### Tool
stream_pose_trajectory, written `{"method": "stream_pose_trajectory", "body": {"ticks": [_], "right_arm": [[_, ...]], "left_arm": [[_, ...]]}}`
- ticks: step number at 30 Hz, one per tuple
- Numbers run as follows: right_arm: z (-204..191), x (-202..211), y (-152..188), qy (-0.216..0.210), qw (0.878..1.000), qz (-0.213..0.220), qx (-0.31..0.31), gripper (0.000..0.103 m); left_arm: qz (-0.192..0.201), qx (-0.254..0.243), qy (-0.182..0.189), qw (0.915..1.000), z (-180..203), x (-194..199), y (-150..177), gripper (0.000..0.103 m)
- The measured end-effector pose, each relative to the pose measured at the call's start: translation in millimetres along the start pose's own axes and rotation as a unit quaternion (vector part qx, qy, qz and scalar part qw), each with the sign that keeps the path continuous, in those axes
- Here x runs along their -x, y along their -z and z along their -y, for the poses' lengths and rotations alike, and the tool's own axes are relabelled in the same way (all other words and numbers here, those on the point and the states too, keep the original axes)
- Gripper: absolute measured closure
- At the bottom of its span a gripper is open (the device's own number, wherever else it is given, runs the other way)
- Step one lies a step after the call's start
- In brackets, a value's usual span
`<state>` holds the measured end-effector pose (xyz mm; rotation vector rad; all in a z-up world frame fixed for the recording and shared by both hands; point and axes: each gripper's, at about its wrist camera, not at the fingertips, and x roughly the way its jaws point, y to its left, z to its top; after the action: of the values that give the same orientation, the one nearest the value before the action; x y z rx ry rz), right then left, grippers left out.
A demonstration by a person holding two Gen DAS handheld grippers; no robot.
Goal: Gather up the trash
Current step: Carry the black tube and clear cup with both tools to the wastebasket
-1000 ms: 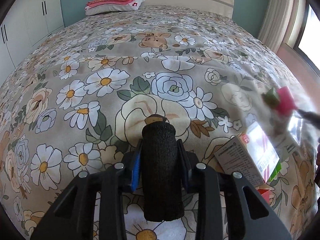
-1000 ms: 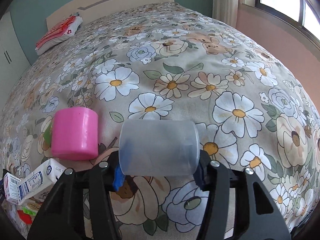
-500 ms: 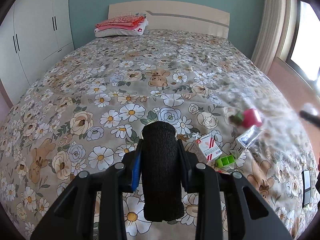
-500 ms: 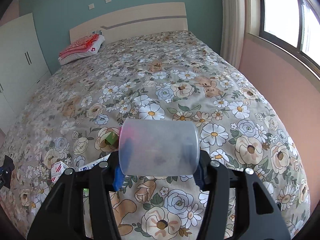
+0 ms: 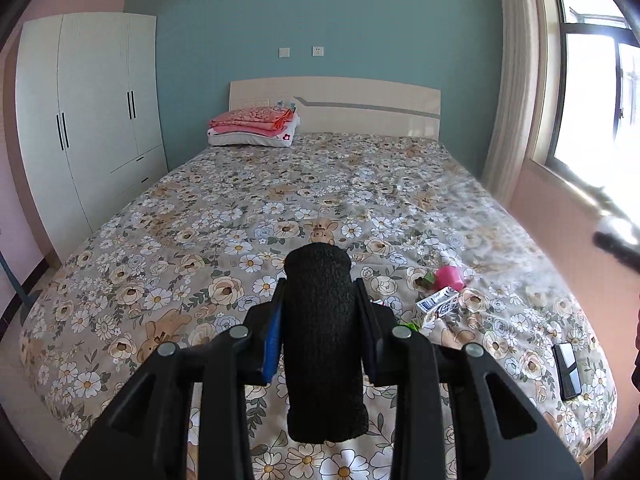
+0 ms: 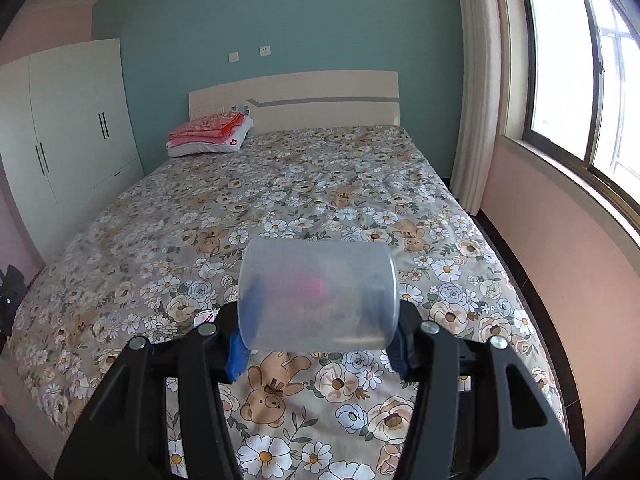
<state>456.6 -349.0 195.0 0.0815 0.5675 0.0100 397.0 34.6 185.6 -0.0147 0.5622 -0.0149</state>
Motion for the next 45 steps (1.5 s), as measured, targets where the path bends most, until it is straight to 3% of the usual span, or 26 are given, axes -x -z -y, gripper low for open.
{"method": "stream_pose_trajectory", "body": {"ticks": [12,22,28,34,40,45], "right_arm": [[-28,163,18,-0.046,0.997,0.057,0.039,0.048],[-57,224,75,-0.109,0.990,0.033,0.077,0.048],[-85,231,133,-0.146,0.983,0.001,0.112,0.048],[-111,221,214,-0.168,0.975,-0.048,0.140,0.048],[-133,191,286,-0.181,0.962,-0.116,0.169,0.048],[-150,161,340,-0.190,0.945,-0.173,0.201,0.048]], "left_arm": [[0.065,-0.011,0.013,0.9978,-2,142,13,0.069],[0.070,-0.048,0.054,0.9950,0,205,63,0.069],[0.034,-0.074,0.071,0.9941,-5,206,123,0.069],[-0.024,-0.092,0.086,0.9917,-7,183,190,0.069],[-0.099,-0.114,0.104,0.9830,0,148,259,0.069],[-0.157,-0.146,0.086,0.9730,13,115,317,0.069]]}}
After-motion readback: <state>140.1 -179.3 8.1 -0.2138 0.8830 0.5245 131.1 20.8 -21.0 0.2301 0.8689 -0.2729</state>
